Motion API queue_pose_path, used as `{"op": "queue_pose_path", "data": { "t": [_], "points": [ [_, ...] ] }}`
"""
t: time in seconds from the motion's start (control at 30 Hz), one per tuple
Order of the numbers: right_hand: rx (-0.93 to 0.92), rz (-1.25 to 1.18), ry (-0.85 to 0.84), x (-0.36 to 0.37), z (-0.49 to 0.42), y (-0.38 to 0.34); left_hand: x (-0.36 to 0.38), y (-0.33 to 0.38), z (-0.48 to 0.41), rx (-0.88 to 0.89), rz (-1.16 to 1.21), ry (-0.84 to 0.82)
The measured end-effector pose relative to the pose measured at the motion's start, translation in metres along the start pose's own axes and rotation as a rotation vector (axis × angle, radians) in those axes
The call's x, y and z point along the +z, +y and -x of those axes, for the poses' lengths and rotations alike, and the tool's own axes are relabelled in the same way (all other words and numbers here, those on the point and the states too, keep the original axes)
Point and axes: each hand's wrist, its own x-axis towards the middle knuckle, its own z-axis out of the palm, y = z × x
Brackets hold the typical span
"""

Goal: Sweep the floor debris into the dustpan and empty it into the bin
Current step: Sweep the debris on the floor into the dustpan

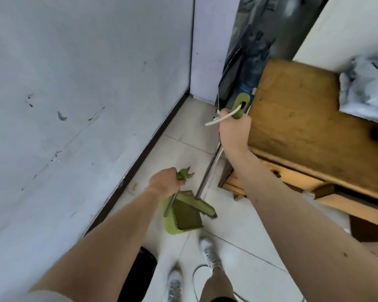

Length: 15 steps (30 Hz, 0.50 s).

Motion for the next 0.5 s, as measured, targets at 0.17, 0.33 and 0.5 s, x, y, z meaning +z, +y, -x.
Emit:
{"op": "queue_pose_path", "data": {
  "t": [0.17,0.33,0.5],
  "points": [
    [0.089,0.018,0.156,-0.067,0.014,0.011,-0.002,0.048,0.011,0.177,-0.120,-0.029],
    [0.149,0.073,0.244,-0.150,0.015,0.024,0.016,0.108,0.015,0.317,-0.177,-0.126],
    [0.216,0.053,0.363,-0.245,0.012,0.042,0.050,0.185,0.019,0.386,-0.171,-0.361]
  ]
}}
